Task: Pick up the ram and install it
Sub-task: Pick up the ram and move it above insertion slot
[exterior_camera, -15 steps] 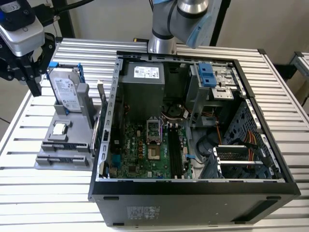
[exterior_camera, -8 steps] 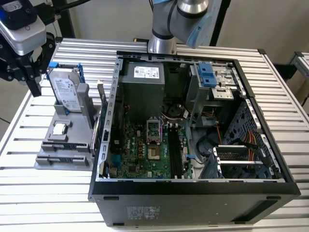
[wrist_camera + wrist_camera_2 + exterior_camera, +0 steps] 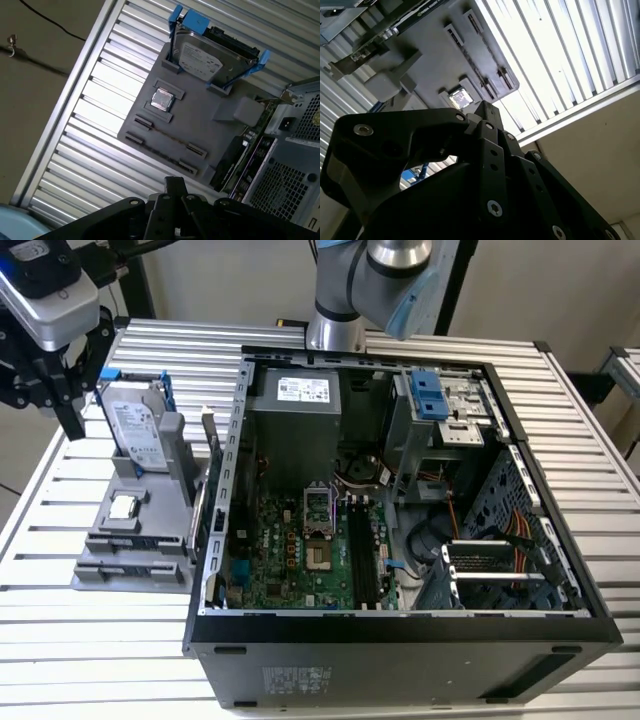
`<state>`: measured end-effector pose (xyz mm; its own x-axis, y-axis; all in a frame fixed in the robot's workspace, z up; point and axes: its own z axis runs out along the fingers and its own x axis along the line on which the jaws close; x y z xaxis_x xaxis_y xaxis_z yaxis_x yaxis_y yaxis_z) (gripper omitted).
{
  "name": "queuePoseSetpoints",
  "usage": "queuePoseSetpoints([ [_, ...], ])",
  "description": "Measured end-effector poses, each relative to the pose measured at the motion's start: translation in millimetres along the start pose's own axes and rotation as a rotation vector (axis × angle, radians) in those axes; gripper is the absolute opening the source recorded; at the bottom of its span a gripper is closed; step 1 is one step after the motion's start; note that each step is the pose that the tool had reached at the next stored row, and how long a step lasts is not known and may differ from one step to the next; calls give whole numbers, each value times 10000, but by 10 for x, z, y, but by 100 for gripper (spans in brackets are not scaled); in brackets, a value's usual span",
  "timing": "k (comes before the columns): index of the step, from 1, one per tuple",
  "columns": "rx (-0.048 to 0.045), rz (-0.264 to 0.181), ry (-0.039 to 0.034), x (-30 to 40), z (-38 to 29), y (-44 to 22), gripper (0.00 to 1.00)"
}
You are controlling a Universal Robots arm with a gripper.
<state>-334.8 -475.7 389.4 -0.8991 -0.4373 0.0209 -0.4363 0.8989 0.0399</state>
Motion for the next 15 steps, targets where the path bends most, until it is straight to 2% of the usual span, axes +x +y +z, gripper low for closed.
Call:
queuePoseSetpoints([
  [15,23,-860,37,0,0,0,0],
])
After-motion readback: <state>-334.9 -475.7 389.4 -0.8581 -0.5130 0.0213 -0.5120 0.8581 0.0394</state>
